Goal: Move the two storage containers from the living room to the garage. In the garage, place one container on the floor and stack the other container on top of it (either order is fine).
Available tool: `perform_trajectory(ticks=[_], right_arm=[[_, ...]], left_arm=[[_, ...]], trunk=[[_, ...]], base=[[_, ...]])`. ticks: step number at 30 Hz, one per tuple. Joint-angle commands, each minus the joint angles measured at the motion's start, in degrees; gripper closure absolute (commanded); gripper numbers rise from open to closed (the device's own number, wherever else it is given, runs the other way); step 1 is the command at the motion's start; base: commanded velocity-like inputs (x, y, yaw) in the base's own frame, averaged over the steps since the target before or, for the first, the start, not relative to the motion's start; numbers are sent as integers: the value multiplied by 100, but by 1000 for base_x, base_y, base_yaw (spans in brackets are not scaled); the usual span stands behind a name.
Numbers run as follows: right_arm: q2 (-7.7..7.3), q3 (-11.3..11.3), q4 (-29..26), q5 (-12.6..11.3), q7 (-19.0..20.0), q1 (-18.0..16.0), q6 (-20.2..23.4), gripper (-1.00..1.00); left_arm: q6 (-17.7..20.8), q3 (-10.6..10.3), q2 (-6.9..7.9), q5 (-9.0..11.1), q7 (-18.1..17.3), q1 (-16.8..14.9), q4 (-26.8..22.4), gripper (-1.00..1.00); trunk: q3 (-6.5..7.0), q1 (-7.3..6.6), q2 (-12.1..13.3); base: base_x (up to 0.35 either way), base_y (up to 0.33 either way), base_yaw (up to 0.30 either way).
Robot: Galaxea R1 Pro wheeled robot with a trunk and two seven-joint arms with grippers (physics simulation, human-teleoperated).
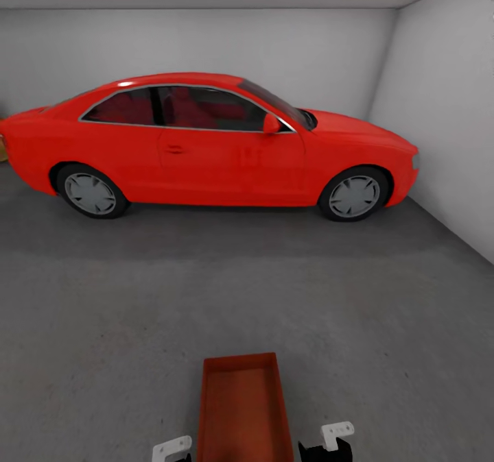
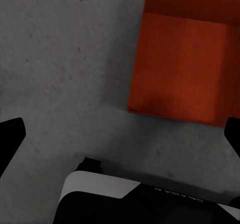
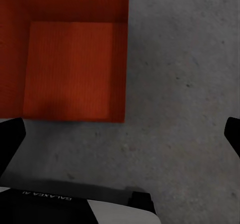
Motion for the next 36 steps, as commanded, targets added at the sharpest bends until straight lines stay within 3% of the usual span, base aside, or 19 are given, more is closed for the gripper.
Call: perform_trajectory(ticks=[1,18,28,36], right_arm=[[4,-23,-5,51,27,-2,0,-100],[4,-23,-5,51,27,-2,0,-100],[4,-23,-5,51,27,-2,0,-100],[4,-23,-5,51,27,-2,0,-100]], left_arm=[[28,6,-3,37,10,-1,-13,-100],[28,7,-3,37,10,-1,-17,-100],[28,7,-3,37,10,-1,-18,-100],[28,7,-3,37,10,-1,-16,-100]], trunk=[[-1,3,-9],[152,3,-9],[421,-217,392],[493,-217,392]], base=[[0,0,0],[0,0,0],[0,0,0],[0,0,0]])
